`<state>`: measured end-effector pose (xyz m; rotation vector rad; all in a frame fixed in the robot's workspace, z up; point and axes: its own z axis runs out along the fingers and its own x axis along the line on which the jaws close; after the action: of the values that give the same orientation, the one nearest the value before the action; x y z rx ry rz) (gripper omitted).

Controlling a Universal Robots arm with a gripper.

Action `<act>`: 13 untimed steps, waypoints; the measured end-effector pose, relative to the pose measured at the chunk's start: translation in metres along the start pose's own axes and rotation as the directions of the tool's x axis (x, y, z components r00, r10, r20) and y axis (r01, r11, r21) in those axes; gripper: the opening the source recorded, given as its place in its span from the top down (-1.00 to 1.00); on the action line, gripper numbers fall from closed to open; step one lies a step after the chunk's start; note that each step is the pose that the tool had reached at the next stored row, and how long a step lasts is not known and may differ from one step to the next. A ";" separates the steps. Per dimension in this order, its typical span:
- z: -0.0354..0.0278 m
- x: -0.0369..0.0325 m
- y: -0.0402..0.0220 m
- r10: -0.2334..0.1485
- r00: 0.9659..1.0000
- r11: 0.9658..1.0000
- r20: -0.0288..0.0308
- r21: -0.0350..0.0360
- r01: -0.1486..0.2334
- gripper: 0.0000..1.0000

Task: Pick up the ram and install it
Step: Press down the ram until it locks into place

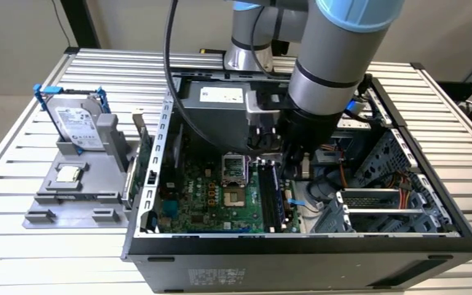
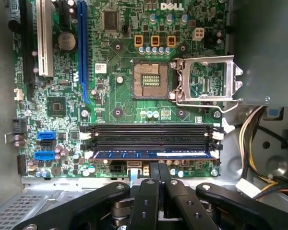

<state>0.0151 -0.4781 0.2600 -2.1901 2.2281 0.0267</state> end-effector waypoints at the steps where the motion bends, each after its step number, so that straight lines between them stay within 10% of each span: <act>1: -0.0013 0.0000 0.0000 0.000 1.000 1.000 0.000 0.000 0.000 1.00; 13: -0.0169 -0.0004 0.0000 0.000 1.000 1.000 0.000 0.000 0.000 1.00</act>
<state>0.0151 -0.4781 0.2769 -2.1903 2.2283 0.0271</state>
